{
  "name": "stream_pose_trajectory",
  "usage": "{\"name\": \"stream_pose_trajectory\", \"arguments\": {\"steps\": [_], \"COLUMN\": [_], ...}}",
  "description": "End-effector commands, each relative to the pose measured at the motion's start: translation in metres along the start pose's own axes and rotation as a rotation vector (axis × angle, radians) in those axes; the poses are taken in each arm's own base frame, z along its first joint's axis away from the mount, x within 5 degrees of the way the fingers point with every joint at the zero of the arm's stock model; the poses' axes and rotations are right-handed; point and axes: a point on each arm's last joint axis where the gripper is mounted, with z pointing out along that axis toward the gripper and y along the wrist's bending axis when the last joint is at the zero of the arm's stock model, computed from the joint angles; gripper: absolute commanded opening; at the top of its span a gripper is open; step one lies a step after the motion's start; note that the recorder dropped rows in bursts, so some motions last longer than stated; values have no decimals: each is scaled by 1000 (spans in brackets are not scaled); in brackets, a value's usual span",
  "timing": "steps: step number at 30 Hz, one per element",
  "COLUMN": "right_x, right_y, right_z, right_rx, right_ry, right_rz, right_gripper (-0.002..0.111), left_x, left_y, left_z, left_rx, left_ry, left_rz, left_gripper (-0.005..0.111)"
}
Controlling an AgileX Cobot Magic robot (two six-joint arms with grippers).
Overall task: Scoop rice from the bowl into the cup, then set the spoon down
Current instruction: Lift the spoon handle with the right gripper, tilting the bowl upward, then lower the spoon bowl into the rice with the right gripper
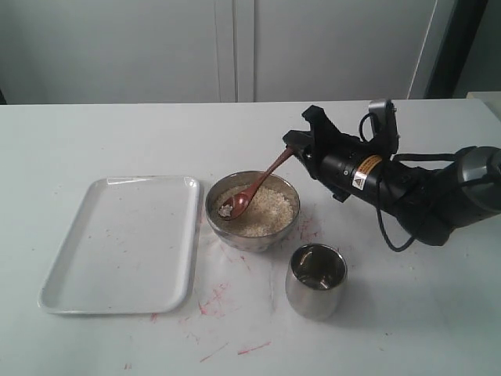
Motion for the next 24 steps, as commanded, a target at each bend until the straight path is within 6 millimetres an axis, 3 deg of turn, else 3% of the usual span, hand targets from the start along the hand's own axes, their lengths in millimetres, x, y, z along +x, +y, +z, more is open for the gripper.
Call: {"name": "stream_pose_trajectory", "arguments": {"steps": [1, 14, 24], "right_x": [1, -3, -7], "right_y": [3, 26, 47], "right_z": [0, -4, -10], "right_rx": [-37, -278, -276], "right_ry": [6, -73, -84], "right_rz": [-77, -294, -524], "right_gripper": [0, 0, 0], "left_x": [-2, -2, -2], "left_y": [0, 0, 0], "left_z": [0, 0, 0], "left_rx": [2, 2, 2], "left_ry": [-11, -11, -11], "left_rz": [-6, -6, -6], "left_gripper": [14, 14, 14]}}
